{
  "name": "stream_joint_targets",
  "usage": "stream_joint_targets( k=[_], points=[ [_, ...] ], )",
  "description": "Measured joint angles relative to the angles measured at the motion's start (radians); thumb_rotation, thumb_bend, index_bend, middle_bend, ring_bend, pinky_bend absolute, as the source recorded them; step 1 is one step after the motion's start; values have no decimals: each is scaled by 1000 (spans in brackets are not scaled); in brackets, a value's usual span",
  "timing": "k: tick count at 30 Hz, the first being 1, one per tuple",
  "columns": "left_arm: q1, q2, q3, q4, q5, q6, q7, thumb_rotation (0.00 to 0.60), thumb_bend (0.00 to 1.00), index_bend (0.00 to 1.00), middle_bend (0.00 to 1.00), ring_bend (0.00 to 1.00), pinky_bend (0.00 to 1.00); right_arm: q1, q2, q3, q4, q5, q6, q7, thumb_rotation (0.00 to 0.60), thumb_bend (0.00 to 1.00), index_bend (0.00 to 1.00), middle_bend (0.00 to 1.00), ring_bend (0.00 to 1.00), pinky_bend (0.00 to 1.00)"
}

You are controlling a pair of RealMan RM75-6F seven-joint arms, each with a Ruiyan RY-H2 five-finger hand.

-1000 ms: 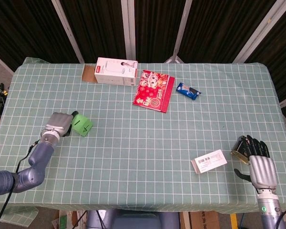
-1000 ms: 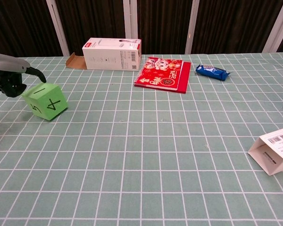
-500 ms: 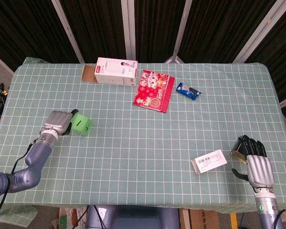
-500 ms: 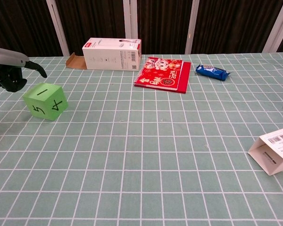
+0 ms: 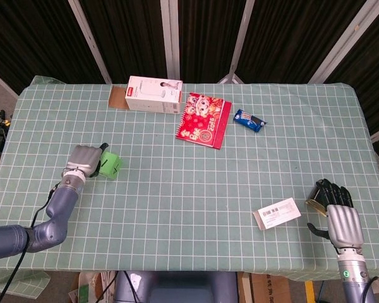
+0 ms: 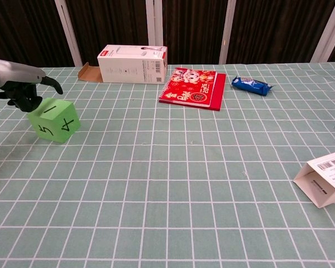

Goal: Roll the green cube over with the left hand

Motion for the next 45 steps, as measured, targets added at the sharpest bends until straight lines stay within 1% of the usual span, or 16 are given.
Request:
stream_joint_targets(
  k=[13, 20, 29, 38, 45],
  points=[
    [-14, -15, 3, 26, -73, -18, 49, 600, 912, 127, 822, 749, 822, 3, -4, -1, 2, 5, -5, -6, 600, 185, 76, 14, 0, 18],
    [-14, -12, 4, 33, -76, -47, 47, 600, 911, 133, 823, 749, 822, 4, -7, -1, 5, 7, -5, -9, 600, 185, 76, 13, 0, 18],
    [-5, 32, 5, 9, -64, -61, 24, 600, 912, 140, 823, 749, 822, 6, -14, -3, 9, 6, -6, -14, 600, 185, 76, 14, 0, 18],
    [-1, 86, 36, -12, -94, -80, 30, 600, 911, 141, 822, 749, 822, 8, -19, -5, 11, 10, -12, -21, 600, 185, 76, 14, 0, 18],
    [7, 94, 35, -9, -64, -93, 7, 600, 911, 142, 823, 749, 822, 11, -23, -4, 15, 16, -18, -24, 600, 185, 76, 14, 0, 18]
  ],
)
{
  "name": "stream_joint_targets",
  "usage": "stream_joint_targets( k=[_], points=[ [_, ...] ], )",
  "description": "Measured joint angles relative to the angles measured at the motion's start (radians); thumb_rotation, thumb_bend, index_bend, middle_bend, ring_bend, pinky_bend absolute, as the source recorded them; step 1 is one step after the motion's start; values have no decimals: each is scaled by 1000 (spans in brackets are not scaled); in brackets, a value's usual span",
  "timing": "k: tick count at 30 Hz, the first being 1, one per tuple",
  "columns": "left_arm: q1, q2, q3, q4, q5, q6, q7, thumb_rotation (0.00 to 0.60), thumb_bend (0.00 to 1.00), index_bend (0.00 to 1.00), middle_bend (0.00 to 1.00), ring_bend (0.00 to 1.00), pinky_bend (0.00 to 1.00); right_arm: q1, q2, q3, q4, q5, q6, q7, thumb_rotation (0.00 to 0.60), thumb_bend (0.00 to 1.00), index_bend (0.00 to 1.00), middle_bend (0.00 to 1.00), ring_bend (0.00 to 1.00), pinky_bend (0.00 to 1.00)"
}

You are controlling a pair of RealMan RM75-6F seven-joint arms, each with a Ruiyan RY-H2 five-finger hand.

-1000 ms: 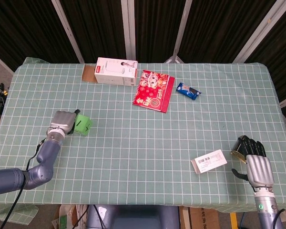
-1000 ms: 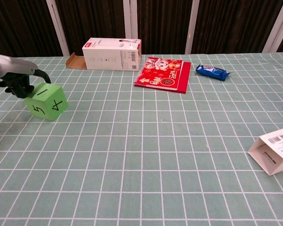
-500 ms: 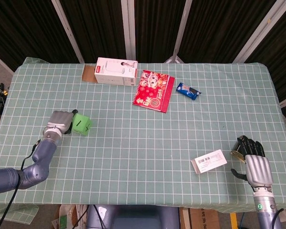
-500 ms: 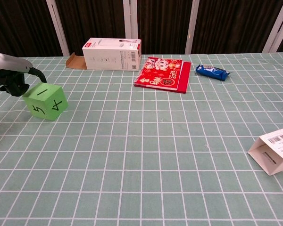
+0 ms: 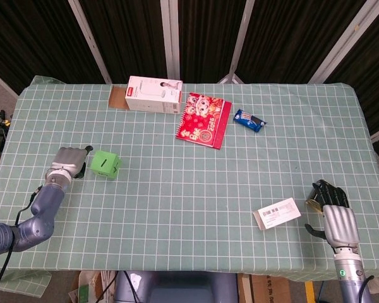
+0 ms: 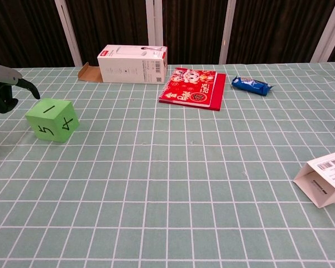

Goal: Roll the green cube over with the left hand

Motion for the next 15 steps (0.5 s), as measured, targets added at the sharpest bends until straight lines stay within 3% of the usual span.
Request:
stream_joint_targets(
  k=[15],
  points=[
    [38, -66, -22, 75, 107, 23, -65, 600, 911, 142, 822, 749, 822, 2, 2, 0, 1, 7, -8, 4, 600, 185, 76, 14, 0, 18]
  ],
)
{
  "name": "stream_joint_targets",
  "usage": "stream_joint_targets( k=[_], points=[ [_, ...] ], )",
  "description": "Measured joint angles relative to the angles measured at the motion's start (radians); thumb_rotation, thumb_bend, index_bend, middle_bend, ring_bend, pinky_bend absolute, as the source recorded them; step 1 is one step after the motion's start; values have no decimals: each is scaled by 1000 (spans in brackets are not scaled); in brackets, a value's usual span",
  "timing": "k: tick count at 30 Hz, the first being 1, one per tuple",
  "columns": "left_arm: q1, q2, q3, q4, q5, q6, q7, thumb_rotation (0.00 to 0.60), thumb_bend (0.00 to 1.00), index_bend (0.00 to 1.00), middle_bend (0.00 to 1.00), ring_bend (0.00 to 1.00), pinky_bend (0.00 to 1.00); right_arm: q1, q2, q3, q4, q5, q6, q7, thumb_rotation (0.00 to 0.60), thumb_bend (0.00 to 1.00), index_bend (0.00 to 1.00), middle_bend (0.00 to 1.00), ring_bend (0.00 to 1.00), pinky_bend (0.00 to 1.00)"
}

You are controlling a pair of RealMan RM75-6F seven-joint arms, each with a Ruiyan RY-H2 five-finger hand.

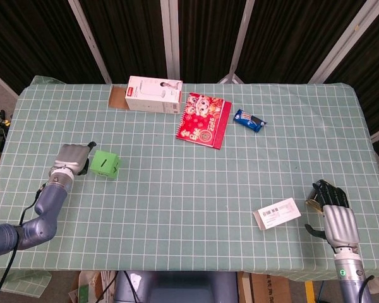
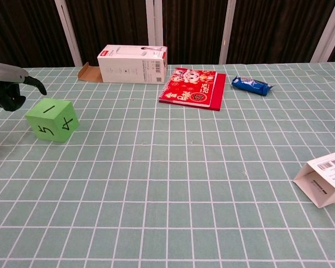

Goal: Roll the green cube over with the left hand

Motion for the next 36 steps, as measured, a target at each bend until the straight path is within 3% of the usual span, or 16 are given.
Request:
stream_joint_targets(
  k=[36],
  points=[
    [13, 32, 3, -11, 52, -94, -68, 600, 911, 169, 822, 749, 824, 8, 0, -4, -1, 10, -17, 0, 600, 185, 76, 14, 0, 18]
  ],
)
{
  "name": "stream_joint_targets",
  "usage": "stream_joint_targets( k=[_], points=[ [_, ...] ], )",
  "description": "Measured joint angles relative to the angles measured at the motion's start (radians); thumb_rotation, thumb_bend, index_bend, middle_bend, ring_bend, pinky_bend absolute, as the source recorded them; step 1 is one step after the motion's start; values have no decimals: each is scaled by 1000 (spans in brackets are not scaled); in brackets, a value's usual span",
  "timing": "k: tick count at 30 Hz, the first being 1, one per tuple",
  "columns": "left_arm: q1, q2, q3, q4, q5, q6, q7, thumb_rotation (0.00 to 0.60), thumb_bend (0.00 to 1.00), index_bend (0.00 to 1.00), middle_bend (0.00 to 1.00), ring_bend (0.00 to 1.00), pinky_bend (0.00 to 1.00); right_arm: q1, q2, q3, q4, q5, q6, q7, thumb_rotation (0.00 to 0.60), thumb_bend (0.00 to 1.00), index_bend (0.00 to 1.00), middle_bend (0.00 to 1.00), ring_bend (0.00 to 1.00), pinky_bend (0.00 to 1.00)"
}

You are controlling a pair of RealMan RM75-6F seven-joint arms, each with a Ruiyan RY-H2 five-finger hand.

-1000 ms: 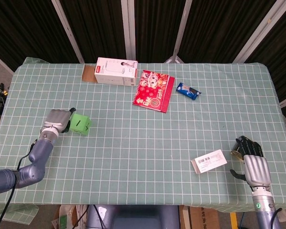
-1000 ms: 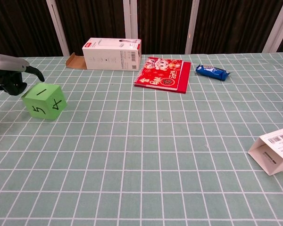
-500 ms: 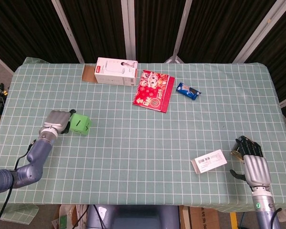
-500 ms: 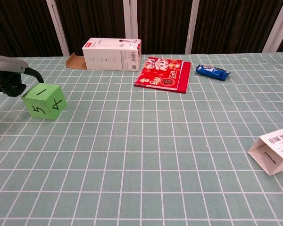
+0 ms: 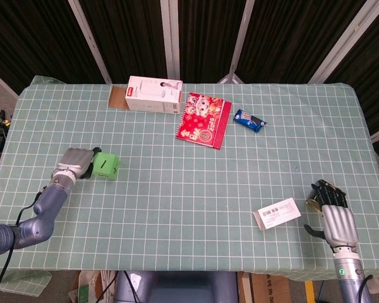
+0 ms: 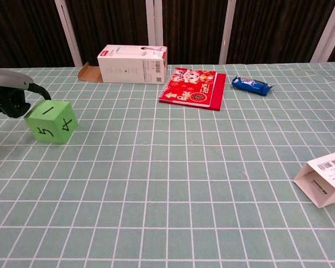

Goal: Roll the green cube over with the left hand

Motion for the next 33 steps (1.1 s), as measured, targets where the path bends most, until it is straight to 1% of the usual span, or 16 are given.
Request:
stream_joint_targets(
  k=[10, 18, 28, 33],
  points=[
    [0, 73, 41, -67, -7, -3, 8, 600, 911, 169, 823, 751, 827, 5, -6, -2, 3, 2, -8, -3, 600, 185, 76, 14, 0, 17],
    [5, 93, 69, -77, 8, -17, 2, 600, 911, 169, 823, 751, 827, 5, -5, -2, 3, 5, -8, -5, 600, 186, 76, 14, 0, 18],
    [35, 93, 63, -89, 111, -21, -57, 600, 911, 169, 823, 751, 827, 3, 1, -2, -3, 7, -5, -3, 600, 185, 76, 14, 0, 18],
    [54, 98, 69, -101, 159, -22, -77, 600, 911, 169, 823, 751, 827, 4, 3, -3, -5, 8, -9, -1, 600, 186, 76, 14, 0, 18]
  ],
)
